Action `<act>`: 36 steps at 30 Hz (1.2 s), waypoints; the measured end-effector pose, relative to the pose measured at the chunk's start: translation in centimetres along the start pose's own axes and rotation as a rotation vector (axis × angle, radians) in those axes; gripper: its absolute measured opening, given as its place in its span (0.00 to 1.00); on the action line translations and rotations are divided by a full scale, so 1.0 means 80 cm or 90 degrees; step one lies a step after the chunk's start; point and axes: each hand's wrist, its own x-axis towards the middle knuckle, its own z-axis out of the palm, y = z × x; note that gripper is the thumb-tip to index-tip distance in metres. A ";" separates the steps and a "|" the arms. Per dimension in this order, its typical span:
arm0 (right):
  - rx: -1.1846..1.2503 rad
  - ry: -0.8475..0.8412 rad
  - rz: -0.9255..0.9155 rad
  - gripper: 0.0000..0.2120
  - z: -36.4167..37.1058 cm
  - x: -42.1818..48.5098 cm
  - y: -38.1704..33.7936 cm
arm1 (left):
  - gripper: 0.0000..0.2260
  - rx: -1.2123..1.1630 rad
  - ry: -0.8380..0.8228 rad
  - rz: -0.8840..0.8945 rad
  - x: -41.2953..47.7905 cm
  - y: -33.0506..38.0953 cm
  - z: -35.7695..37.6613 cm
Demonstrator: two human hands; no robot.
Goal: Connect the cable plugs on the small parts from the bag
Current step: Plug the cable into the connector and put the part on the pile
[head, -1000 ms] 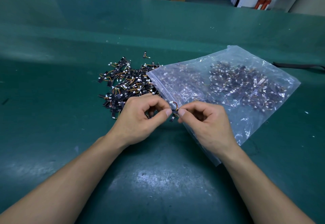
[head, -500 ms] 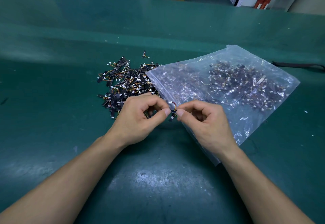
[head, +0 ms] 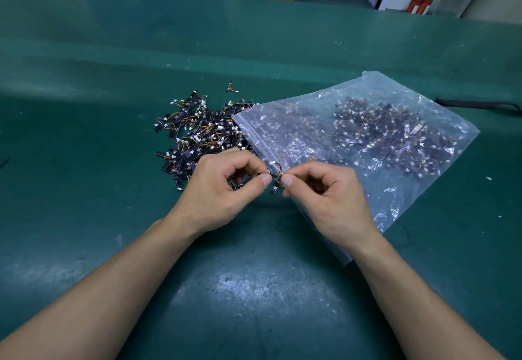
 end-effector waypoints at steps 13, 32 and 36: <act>0.012 -0.012 0.016 0.06 0.000 -0.001 0.001 | 0.07 0.007 0.005 0.004 0.001 -0.001 0.000; 0.011 -0.014 0.020 0.03 0.000 -0.001 0.001 | 0.03 0.005 0.008 0.000 0.000 -0.001 0.001; 0.002 -0.018 0.012 0.03 0.000 0.000 0.001 | 0.04 0.004 0.002 0.005 0.000 -0.001 0.000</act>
